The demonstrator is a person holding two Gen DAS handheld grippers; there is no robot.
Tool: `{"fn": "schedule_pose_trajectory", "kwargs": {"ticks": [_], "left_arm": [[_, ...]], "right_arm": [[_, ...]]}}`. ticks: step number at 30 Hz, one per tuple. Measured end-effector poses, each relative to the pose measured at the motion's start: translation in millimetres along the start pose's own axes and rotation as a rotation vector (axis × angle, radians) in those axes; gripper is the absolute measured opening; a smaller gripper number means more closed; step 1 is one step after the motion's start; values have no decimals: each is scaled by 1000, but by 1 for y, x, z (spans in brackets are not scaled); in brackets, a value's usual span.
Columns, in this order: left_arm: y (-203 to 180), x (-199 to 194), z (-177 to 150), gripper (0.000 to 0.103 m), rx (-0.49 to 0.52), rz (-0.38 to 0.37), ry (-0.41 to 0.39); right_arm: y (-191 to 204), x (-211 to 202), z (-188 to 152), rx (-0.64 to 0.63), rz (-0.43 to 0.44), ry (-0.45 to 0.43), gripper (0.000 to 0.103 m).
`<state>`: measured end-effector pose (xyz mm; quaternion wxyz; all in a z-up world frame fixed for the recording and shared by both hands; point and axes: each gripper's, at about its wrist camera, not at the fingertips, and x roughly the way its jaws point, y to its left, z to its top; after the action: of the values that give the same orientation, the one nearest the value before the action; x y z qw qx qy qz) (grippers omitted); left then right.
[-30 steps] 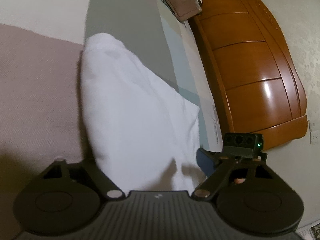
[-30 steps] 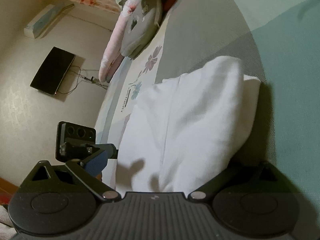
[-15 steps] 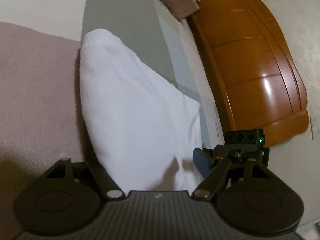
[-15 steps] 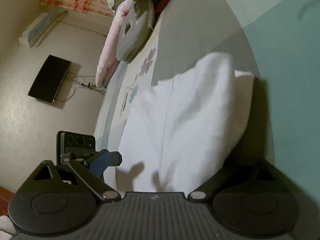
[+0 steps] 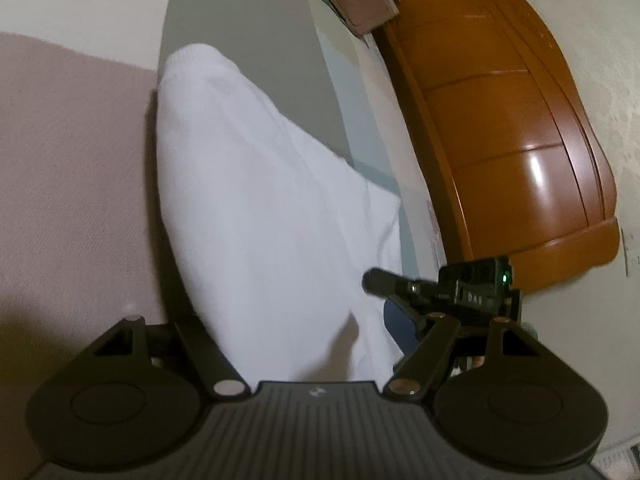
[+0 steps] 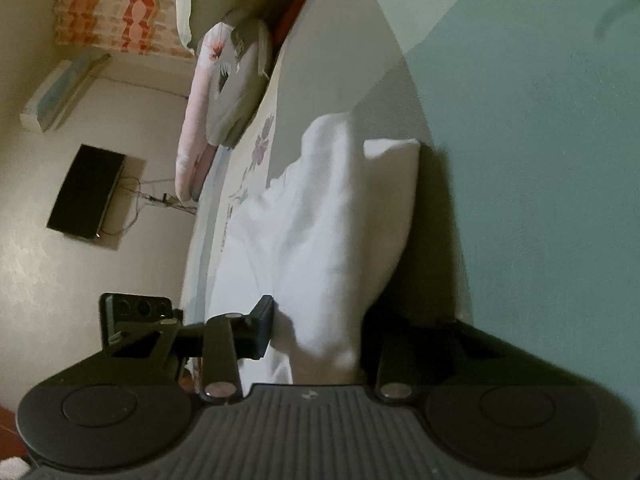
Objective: Fold clothes
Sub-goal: 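Close both grippers on the folded sweatshirt edge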
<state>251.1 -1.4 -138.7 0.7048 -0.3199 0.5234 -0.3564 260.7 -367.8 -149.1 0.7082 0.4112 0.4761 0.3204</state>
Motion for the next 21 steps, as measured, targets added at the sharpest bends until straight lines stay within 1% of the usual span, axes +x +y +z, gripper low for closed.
{"fn": "schedule_pose_trajectory", "kwargs": {"ticks": [2,6,9,11,13,16,18,21], "left_arm": [[6,-1,3,66,-17,-9,-4],[10,6,15,62,-50,-15,-5],[10,2,12,58,-35,-13,-4],[14,0,11,47,-36,-9,-11],[17,8,19,42,-71,-11,-14],[16,19,28,42,-86,-5,-13],[14,25,31,42,-87,1,-12],[14,26,30,42,-83,-1,-24]], "right_arm": [[0,1,0,-2,1,4,42],[0,2,1,2,2,7,43],[2,0,-2,-18,-3,-1,44],[3,-1,-3,-26,-7,-5,44],[4,0,-2,-20,-10,-3,47],[9,3,-1,-34,-17,1,54],[13,4,-2,-51,-27,-4,56],[16,5,-4,-75,-42,-15,56]]}}
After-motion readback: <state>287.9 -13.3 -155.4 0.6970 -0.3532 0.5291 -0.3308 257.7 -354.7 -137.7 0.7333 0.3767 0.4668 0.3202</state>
